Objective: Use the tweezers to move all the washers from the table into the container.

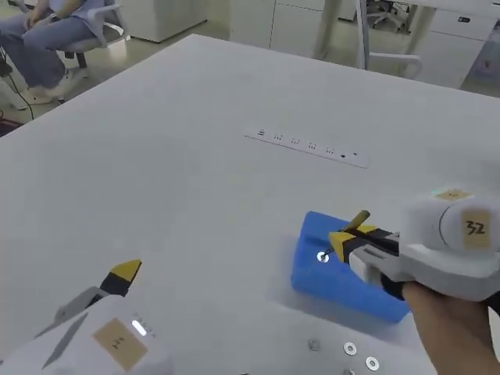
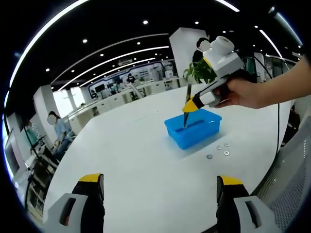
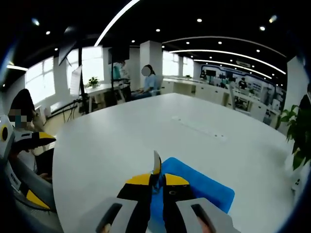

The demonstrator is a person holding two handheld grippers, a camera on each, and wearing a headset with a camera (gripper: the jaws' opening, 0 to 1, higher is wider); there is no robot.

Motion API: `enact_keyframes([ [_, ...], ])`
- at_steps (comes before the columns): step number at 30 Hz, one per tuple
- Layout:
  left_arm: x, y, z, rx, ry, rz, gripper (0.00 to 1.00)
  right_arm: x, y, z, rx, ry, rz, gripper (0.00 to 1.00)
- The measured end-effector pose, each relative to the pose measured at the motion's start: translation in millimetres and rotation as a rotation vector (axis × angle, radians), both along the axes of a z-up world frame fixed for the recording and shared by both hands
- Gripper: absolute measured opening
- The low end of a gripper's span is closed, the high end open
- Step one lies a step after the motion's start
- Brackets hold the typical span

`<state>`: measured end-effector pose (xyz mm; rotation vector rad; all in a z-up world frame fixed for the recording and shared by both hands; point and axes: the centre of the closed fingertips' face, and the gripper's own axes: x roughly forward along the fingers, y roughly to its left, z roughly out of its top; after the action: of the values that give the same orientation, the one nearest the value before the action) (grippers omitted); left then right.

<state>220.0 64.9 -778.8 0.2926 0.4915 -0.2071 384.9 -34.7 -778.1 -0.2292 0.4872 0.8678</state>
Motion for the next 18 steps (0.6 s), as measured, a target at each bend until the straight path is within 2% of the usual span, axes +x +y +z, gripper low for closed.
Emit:
enact_keyframes([
  [5, -0.1, -0.4, -0.3, 0.003, 0.007, 0.001, 0.99, 9.9, 2.9, -15.2, 0.007, 0.028, -0.045, 0.04],
  [10, -0.4, 1.6, -2.0, 0.014, 0.016, 0.008, 0.99, 12.4, 8.3, -26.5, 0.006, 0.051, -0.055, 0.04],
  [12, -0.1, 2.5, -1.9, 0.015, 0.013, 0.009, 0.99, 12.5, 8.7, -32.1, 0.012, 0.078, -0.065, 0.04],
  [18, -0.4, 3.3, -2.1, 0.023, 0.014, 0.009, 0.99, 12.1, 8.5, -41.5, 0.005, 0.097, -0.075, 0.04],
])
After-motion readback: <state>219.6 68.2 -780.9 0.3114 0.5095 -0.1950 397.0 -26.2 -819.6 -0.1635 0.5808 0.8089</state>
